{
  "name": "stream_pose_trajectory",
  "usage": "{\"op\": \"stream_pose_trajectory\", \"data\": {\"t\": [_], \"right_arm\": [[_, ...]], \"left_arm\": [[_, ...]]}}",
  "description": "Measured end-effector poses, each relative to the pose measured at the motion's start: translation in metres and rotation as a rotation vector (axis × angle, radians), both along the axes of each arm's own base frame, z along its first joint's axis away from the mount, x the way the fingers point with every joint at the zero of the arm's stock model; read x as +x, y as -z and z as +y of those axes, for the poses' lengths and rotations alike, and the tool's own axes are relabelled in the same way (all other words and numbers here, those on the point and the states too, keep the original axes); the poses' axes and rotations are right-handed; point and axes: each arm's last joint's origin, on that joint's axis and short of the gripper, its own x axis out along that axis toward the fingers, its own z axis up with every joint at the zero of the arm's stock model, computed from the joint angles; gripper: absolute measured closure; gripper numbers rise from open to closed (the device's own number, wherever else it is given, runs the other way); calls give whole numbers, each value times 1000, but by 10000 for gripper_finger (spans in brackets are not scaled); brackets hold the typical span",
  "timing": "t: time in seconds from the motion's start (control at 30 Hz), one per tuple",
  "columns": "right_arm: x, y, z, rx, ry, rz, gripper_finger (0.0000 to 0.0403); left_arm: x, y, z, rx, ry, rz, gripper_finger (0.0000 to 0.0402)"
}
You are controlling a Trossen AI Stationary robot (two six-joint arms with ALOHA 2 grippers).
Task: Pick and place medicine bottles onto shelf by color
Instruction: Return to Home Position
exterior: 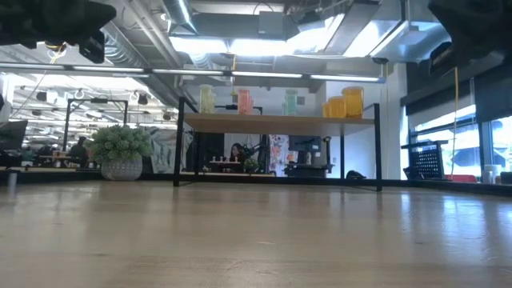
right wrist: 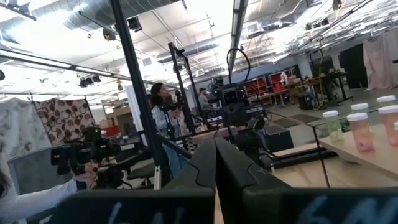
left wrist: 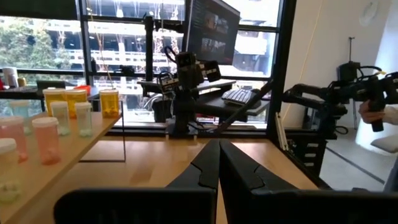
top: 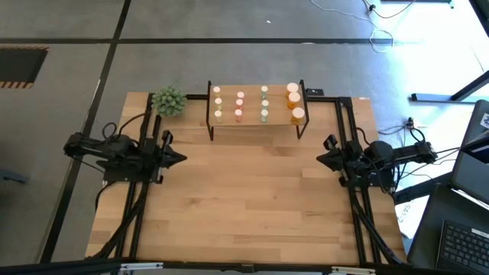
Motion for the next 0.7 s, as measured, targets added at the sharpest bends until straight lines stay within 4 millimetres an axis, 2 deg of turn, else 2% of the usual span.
{"op": "stream_pose_trajectory", "data": {"t": [0.27,0.7], "right_arm": [[4,3,1,-161,51,26,402],[9,8,3,-194,6,71,389]], "left_arm": [[1,4,0,73,-14,37,401],[3,19,-1,101,-8,196,400]]}}
